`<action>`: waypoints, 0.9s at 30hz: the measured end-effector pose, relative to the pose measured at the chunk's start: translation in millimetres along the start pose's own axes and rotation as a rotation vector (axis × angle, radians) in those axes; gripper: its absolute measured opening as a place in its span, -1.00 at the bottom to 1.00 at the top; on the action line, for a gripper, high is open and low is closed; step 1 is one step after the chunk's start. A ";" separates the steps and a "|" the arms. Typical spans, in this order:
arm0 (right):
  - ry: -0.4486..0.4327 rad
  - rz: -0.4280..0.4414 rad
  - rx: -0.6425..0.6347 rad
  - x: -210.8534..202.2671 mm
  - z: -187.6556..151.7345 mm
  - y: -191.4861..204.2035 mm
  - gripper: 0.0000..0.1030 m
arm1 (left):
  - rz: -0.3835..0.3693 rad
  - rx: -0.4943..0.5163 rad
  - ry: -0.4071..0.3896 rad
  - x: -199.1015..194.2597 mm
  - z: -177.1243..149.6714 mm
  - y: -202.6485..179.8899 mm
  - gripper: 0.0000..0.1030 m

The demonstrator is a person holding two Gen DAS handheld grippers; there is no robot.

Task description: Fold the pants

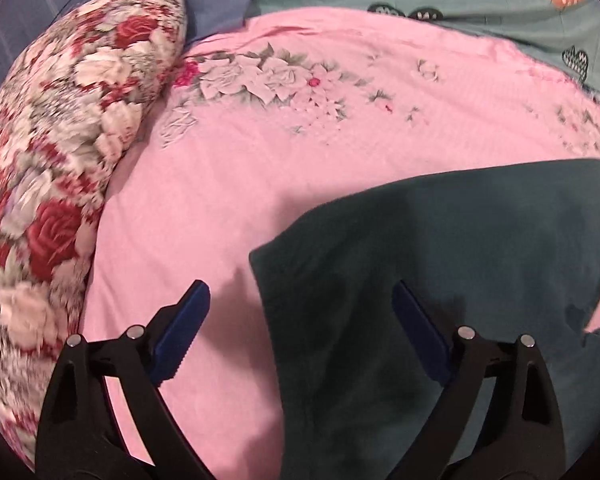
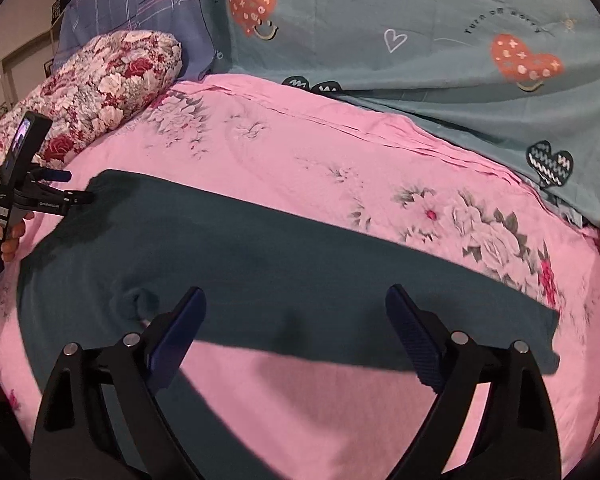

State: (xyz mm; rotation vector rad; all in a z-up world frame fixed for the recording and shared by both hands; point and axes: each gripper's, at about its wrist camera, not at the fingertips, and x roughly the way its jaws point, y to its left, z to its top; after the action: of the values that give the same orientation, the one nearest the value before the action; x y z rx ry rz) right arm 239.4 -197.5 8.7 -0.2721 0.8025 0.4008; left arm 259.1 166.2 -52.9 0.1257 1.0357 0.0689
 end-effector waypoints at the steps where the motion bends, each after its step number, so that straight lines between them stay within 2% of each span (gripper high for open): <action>1: 0.003 -0.011 -0.037 15.6 8.0 -2.0 0.79 | 0.001 0.013 0.007 6.8 4.0 -1.4 0.80; 3: 0.022 -0.018 -0.081 41.1 18.2 -8.0 0.76 | -0.004 0.026 0.017 15.7 9.7 -2.8 0.70; 5: 0.062 -0.008 -0.109 69.1 28.2 -15.5 0.59 | -0.018 0.044 0.030 23.6 13.8 -4.9 0.58; 9: 0.138 0.020 -0.131 111.1 34.4 -29.1 0.34 | -0.047 0.049 0.025 31.5 16.0 -5.3 0.54; 11: 0.186 0.070 -0.137 124.0 31.2 -30.5 -0.05 | -0.070 0.040 0.027 32.4 17.0 -3.4 0.47; 12: 0.181 0.094 -0.131 124.1 31.7 -32.7 -0.10 | -0.081 0.039 0.030 32.0 16.6 -3.2 0.32; 13: 0.181 0.121 -0.129 122.9 31.7 -32.1 -0.28 | -0.084 0.047 0.031 30.4 15.8 -4.7 0.25; 14: 0.185 0.139 -0.131 121.7 32.0 -31.7 -0.54 | -0.083 0.057 0.027 28.5 15.0 -6.7 0.05; 15: 0.186 0.130 -0.139 120.2 31.8 -29.9 -0.66 | -0.079 0.076 0.026 25.5 14.6 -10.0 -0.18; 17: 0.185 0.115 -0.144 117.9 29.9 -27.8 -0.73 | -0.081 0.090 0.024 22.1 13.5 -13.8 -0.30; 22: 0.185 0.096 -0.146 116.5 29.8 -26.2 -0.93 | -0.079 0.114 0.014 19.3 10.2 -17.6 -0.39; 27: 0.128 0.078 -0.129 103.9 34.9 -26.7 -0.97 | -0.096 0.091 -0.008 13.7 10.4 -12.0 -0.44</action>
State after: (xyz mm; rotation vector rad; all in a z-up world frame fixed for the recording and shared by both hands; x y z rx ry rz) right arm 338.7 -182.7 -42.7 -0.3906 0.9158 0.5139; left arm 275.0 155.2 -60.9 0.1583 1.0361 -0.0656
